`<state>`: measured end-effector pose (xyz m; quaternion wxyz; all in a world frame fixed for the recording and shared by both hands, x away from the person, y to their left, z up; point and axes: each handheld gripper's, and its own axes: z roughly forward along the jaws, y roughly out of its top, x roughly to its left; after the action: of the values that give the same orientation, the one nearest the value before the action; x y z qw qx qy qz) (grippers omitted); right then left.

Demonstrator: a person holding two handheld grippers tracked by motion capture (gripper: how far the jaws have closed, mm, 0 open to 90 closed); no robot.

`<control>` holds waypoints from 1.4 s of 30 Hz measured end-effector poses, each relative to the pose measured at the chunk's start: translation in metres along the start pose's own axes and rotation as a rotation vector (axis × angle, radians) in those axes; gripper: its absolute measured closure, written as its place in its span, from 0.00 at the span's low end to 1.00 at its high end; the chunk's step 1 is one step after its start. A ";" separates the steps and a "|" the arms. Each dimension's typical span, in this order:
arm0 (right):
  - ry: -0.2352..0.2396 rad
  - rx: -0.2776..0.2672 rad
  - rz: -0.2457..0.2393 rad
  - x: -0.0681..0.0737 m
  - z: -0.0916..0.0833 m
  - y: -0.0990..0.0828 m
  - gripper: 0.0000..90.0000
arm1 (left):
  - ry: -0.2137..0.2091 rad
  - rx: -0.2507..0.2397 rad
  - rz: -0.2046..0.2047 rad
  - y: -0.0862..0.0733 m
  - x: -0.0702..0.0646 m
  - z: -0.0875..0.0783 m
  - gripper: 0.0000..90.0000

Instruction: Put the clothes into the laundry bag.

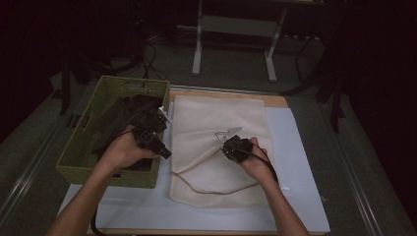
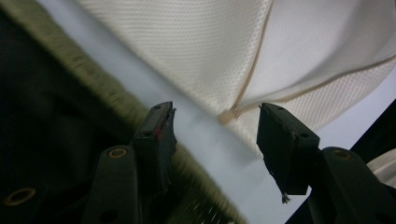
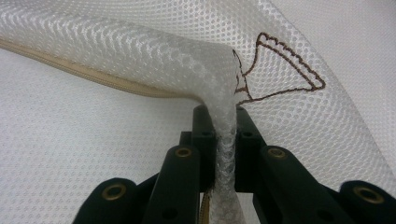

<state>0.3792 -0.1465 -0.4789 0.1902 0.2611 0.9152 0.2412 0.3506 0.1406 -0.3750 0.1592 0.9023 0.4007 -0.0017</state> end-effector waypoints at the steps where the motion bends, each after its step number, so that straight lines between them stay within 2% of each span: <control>1: 0.000 0.000 0.001 0.000 0.000 0.000 0.92 | 0.015 0.006 0.001 0.000 0.001 -0.003 0.51; 3: -0.003 -0.002 0.004 0.000 -0.001 0.001 0.92 | 0.036 0.022 0.000 -0.001 0.005 -0.007 0.50; 9: -0.002 -0.008 -0.001 -0.001 -0.003 0.002 0.92 | 0.063 0.047 -0.044 0.000 0.026 -0.017 0.46; 10: 0.000 -0.009 -0.001 -0.001 -0.003 0.002 0.91 | 0.079 0.049 -0.055 0.000 0.029 -0.019 0.44; 15: 0.001 -0.014 0.001 -0.001 -0.003 0.002 0.91 | 0.158 0.058 -0.123 -0.001 0.045 -0.029 0.20; 18: 0.002 -0.013 -0.001 -0.001 -0.003 0.002 0.91 | 0.187 0.080 -0.162 -0.003 0.057 -0.031 0.12; 23: 0.004 -0.012 -0.005 -0.001 -0.003 0.002 0.91 | 0.249 0.083 -0.226 -0.009 0.081 -0.027 0.03; 25: 0.008 -0.011 -0.007 -0.001 -0.003 0.002 0.91 | 0.278 0.085 -0.263 -0.011 0.091 -0.021 0.02; 27: 0.008 -0.007 -0.008 -0.001 -0.003 0.002 0.91 | 0.277 0.094 -0.270 -0.013 0.095 -0.017 0.02; 29: 0.009 -0.006 -0.009 -0.001 -0.003 0.002 0.91 | 0.291 0.121 -0.303 -0.016 0.110 -0.001 0.01; 33: 0.009 -0.008 -0.007 -0.001 -0.003 0.002 0.91 | 0.214 0.149 -0.325 -0.022 0.126 0.025 0.01; 36: 0.011 -0.007 -0.008 -0.001 -0.002 0.002 0.91 | 0.156 0.122 -0.342 -0.024 0.130 0.042 0.01; 38: 0.010 -0.008 -0.004 -0.001 -0.002 0.002 0.91 | 0.155 0.119 -0.350 -0.022 0.131 0.055 0.01; 40: 0.010 -0.008 -0.005 -0.001 -0.002 0.003 0.91 | 0.155 0.141 -0.339 -0.019 0.129 0.070 0.00; 42: 0.012 -0.010 -0.007 0.000 -0.001 0.003 0.91 | 0.169 0.144 -0.356 -0.017 0.129 0.082 0.00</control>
<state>0.3803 -0.1448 -0.4764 0.1866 0.2554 0.9159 0.2469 0.4364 0.2209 -0.4749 0.0576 0.8231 0.5647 0.0171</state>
